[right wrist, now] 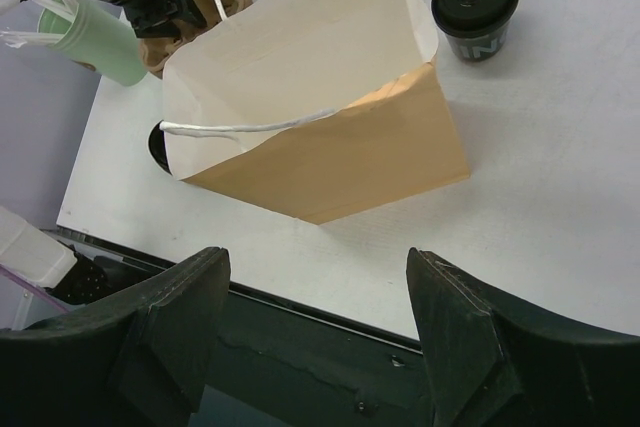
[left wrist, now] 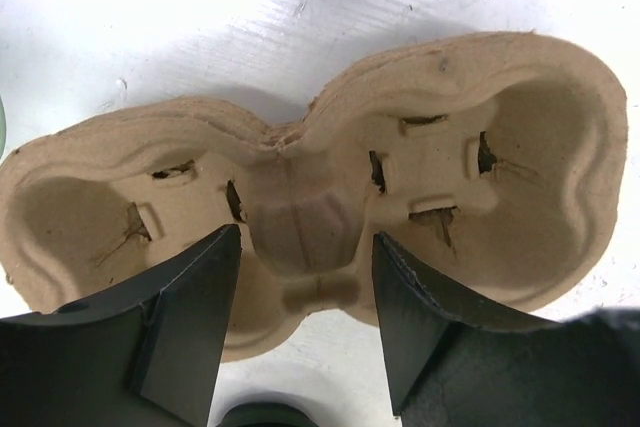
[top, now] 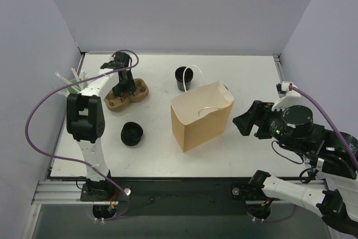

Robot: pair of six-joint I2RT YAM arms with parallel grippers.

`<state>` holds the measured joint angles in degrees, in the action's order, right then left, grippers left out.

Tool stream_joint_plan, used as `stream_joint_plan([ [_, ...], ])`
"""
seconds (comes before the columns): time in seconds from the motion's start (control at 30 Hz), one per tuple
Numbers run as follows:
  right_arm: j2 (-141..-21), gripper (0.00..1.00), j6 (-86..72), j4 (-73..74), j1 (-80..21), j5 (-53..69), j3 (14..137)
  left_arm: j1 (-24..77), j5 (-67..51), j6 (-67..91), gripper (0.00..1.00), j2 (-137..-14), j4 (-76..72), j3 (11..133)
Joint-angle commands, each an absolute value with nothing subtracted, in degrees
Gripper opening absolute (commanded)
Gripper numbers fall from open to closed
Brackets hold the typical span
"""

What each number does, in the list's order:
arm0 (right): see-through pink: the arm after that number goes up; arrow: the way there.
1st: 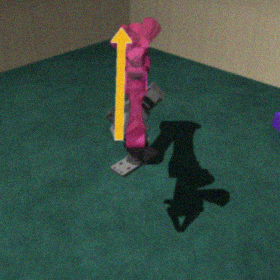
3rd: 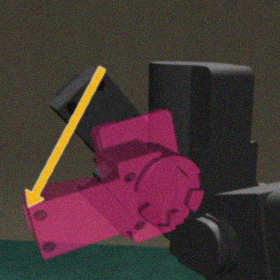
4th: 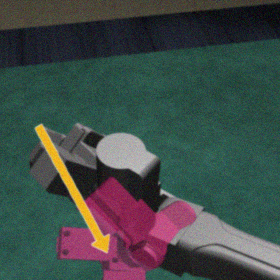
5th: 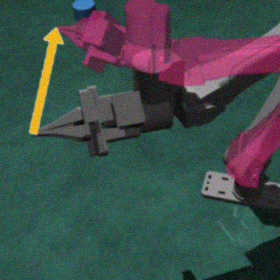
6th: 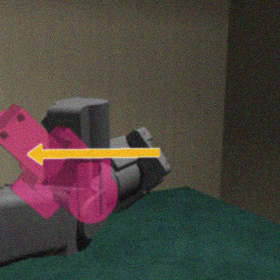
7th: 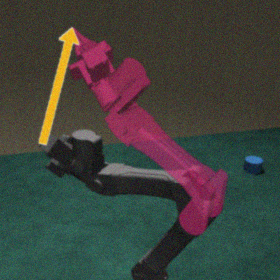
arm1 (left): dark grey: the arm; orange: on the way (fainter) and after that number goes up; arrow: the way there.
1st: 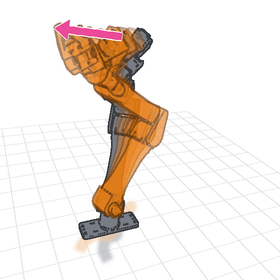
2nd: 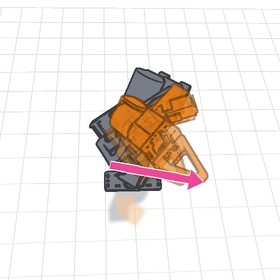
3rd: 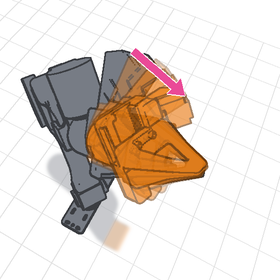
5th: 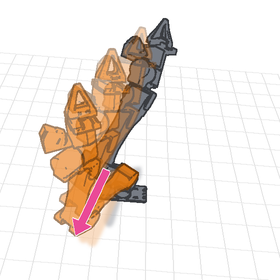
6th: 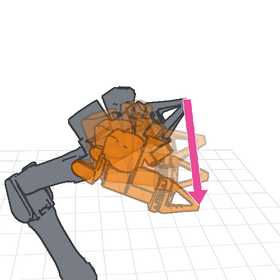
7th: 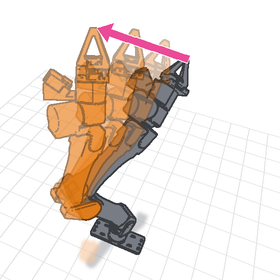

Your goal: Pack the takeout coffee

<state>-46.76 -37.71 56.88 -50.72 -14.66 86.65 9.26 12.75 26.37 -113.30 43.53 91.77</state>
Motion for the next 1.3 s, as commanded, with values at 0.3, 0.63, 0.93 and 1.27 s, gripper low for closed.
stream_joint_plan([
  [0.3,-48.2,0.72,-36.2,57.2,-51.2,-17.1,86.7,8.8,13.6,27.6,0.58,-116.5,44.6,99.1],
  [0.63,-47.4,0.72,-36.5,57.3,-51.1,-17.3,86.4,8.7,13.2,27.4,0.51,-116.5,44.5,98.3],
  [0.93,-46.4,0.72,-37.4,57.8,-51.1,-17.6,86.4,8.8,13.6,26.5,0.45,-115.6,46.8,100.7],
  [1.27,-46.1,0.72,-38.0,58.3,-51.2,-17.8,86.5,8.8,13.1,26.0,0.45,-114.2,51.5,106.0],
])
